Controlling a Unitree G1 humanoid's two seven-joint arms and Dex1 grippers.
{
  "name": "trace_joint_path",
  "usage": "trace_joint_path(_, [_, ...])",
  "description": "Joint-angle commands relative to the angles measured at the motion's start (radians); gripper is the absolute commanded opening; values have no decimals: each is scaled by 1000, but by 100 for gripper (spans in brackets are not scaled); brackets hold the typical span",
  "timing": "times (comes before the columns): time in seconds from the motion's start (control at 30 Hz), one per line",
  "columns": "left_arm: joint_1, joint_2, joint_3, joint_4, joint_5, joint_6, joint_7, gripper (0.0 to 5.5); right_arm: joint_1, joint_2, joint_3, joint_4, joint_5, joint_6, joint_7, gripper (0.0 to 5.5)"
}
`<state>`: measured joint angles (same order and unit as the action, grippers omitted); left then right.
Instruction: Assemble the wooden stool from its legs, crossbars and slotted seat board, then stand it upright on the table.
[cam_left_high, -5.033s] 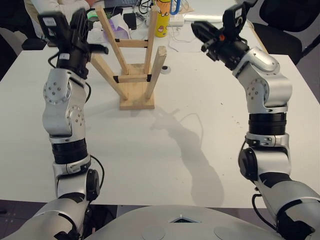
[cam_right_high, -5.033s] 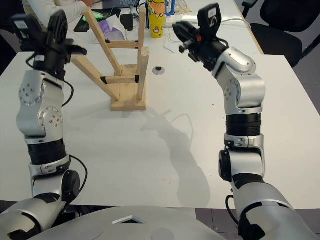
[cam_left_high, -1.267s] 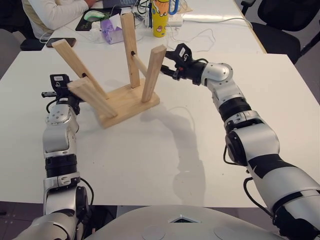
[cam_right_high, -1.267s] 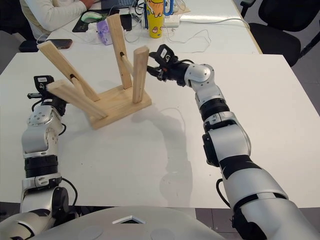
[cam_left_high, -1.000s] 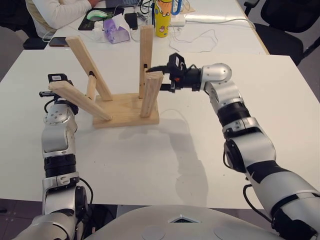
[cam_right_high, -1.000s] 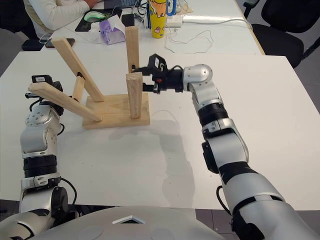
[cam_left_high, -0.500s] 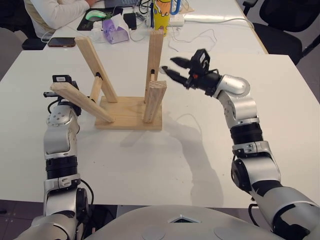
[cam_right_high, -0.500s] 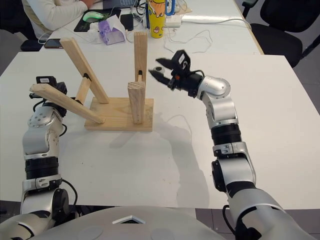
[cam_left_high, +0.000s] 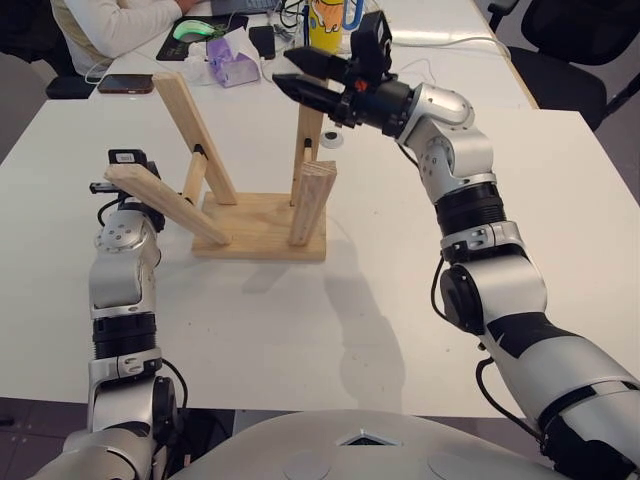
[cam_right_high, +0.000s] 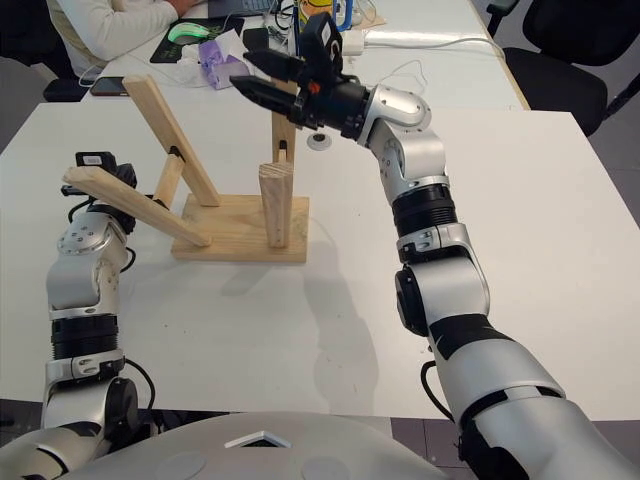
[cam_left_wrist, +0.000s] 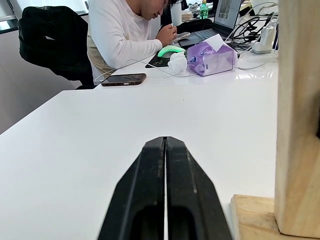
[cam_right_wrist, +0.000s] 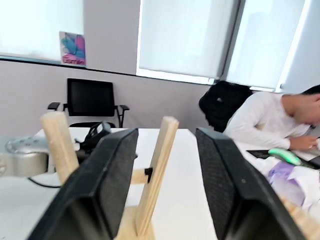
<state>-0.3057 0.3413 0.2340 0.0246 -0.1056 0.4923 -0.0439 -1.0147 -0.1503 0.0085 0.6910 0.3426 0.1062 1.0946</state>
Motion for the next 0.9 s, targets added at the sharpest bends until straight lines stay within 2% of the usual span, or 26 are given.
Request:
trace_joint_path(0.03, [8, -5, -8, -27, 4, 16, -4, 0, 0, -4, 50, 38, -50, 4, 33, 212])
trace_joint_path(0.17, [4, -5, -9, -55, -1, 36, -6, 0, 96, -62, 215, 171, -225, 69, 76, 212])
trace_joint_path(0.23, [0, -4, -8, -61, -1, 42, -6, 0, 90, -77, 229, 204, -241, 137, 92, 183])
trace_joint_path(0.33, [-2, -7, -5, -66, -1, 44, -1, 0, 84, -94, 267, 178, -248, 162, 164, 183])
trace_joint_path(0.4, [-6, -11, -5, -63, -1, 41, 3, 0, 62, -80, 231, 206, -230, 125, 121, 183])
trace_joint_path(0.6, [-2, -18, -2, -64, 0, 37, 6, 0, -50, -34, -16, 164, -46, 11, 2, 183])
trace_joint_path(0.67, [1, -19, -1, -65, 1, 37, 7, 0, -87, -35, -63, 133, -13, -1, -20, 183])
trace_joint_path(0.77, [4, -19, 0, -67, 2, 37, 7, 0, -102, -41, -87, 65, 16, 22, -22, 183])
trace_joint_path(0.9, [3, -21, 0, -65, 2, 34, 7, 0, 13, -57, 16, 60, -72, 42, 17, 183])
